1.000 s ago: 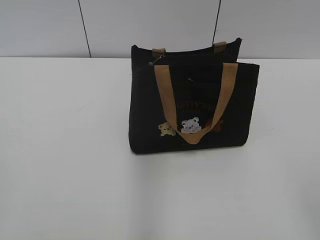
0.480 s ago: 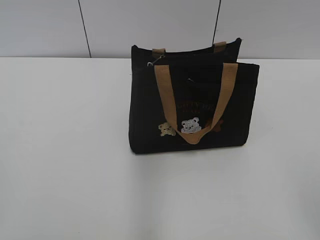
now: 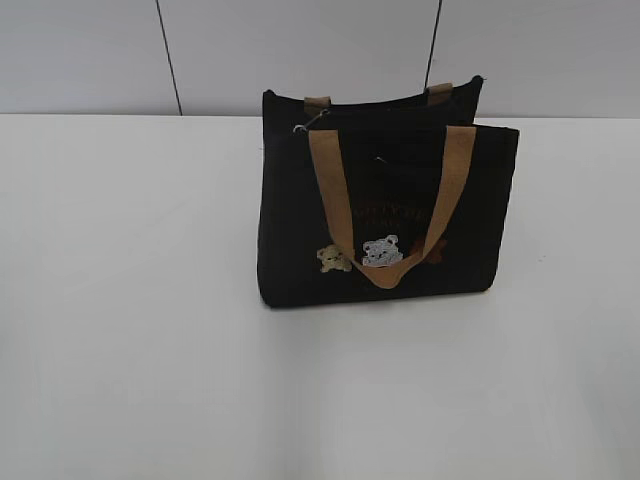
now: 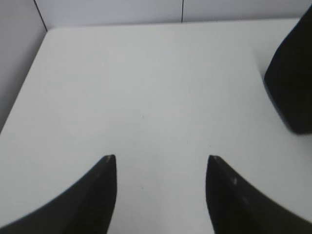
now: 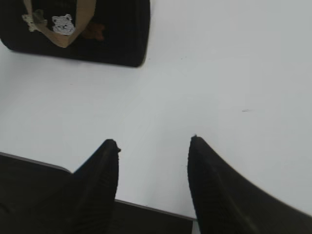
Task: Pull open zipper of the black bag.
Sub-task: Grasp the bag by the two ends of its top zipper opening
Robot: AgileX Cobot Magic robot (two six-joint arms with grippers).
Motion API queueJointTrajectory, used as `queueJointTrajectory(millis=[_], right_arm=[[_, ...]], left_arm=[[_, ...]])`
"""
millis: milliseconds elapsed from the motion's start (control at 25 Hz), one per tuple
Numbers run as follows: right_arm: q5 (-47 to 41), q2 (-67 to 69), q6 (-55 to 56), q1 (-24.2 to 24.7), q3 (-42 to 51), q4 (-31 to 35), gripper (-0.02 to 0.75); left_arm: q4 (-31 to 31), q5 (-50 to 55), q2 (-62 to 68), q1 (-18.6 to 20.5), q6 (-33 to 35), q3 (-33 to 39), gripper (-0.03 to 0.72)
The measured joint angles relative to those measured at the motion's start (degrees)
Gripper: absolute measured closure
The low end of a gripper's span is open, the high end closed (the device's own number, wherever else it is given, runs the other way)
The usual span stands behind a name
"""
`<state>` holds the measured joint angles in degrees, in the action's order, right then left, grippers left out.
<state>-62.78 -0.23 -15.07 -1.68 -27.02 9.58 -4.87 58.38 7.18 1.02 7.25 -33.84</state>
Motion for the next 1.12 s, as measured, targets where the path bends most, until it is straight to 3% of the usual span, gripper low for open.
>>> queueJointTrajectory(millis=[240, 400, 760, 1120], right_arm=[[1.48, 10.31, -2.28, 0.00, -4.16, 3.48, 0.379], [1.81, 19.81, -5.16, 0.00, -9.51, 3.65, 0.379], [1.89, 43.79, -18.08, 0.00, -24.02, 8.58, 0.379], [-0.17, 67.37, -31.80, 0.00, -44.88, 18.26, 0.379]], left_arm=[[-1.63, -10.26, 17.26, 0.00, 7.14, -6.27, 0.252], [-8.87, -16.25, 29.54, -0.32, 15.88, -9.53, 0.255], [-33.44, -20.14, 56.19, -0.58, 48.64, -23.29, 0.341], [-50.77, -5.23, 78.29, -0.63, 77.02, -41.18, 0.351]])
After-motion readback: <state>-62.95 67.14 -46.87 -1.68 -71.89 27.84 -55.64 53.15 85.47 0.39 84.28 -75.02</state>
